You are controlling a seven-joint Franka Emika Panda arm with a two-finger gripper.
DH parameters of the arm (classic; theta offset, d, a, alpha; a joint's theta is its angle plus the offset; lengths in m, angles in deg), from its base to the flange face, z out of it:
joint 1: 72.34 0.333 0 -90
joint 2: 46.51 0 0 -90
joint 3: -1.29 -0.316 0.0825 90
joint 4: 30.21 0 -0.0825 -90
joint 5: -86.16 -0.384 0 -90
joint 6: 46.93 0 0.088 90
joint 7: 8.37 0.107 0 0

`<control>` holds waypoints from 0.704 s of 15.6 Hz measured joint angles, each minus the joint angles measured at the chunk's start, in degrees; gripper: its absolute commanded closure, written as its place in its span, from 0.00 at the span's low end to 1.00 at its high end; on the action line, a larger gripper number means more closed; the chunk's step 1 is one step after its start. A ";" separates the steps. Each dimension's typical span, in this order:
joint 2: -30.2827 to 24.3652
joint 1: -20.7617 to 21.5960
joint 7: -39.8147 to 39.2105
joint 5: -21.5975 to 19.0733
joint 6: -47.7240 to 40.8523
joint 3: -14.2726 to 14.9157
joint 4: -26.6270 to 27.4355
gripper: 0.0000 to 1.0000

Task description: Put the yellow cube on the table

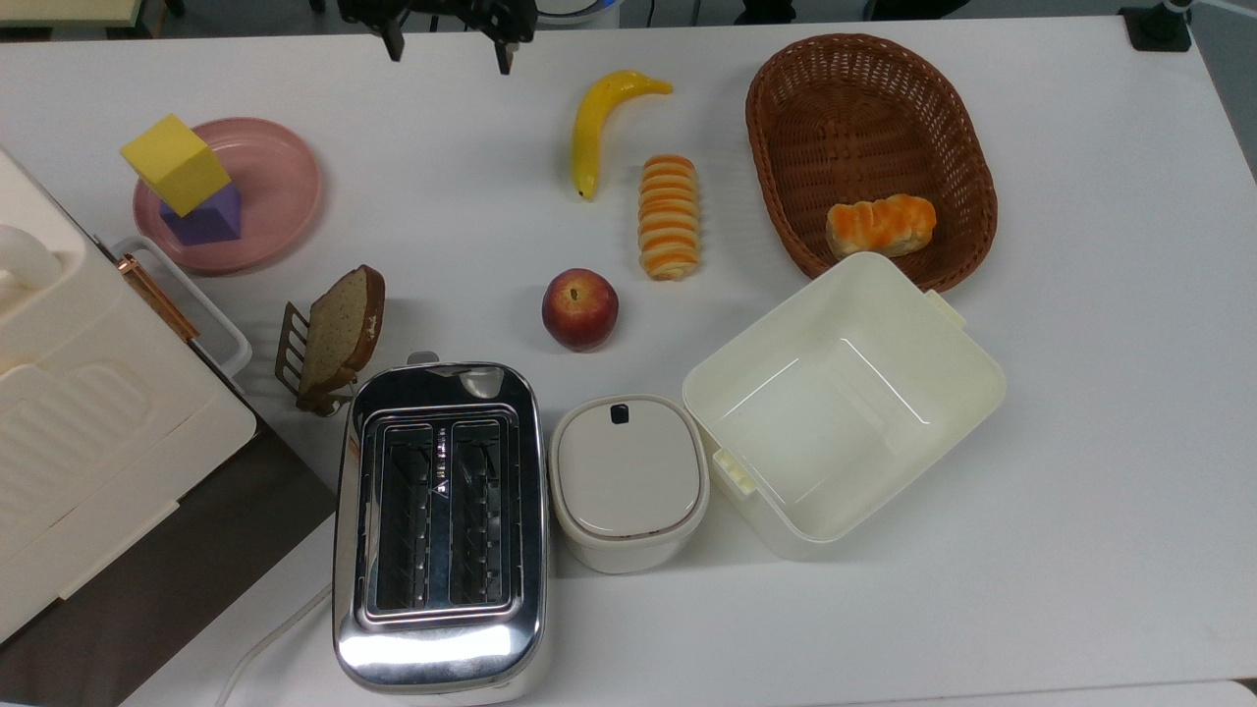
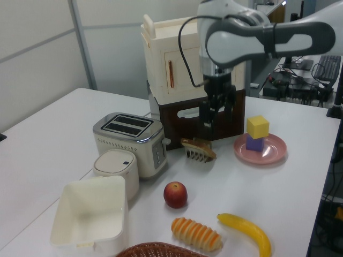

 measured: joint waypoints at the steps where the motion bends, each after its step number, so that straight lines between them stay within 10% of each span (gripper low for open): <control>1: -1.11 -0.16 0.11 0.00 0.79 -0.46 1.95 0.00; 11: -7.50 -2.33 0.02 0.00 1.85 -1.36 6.45 0.00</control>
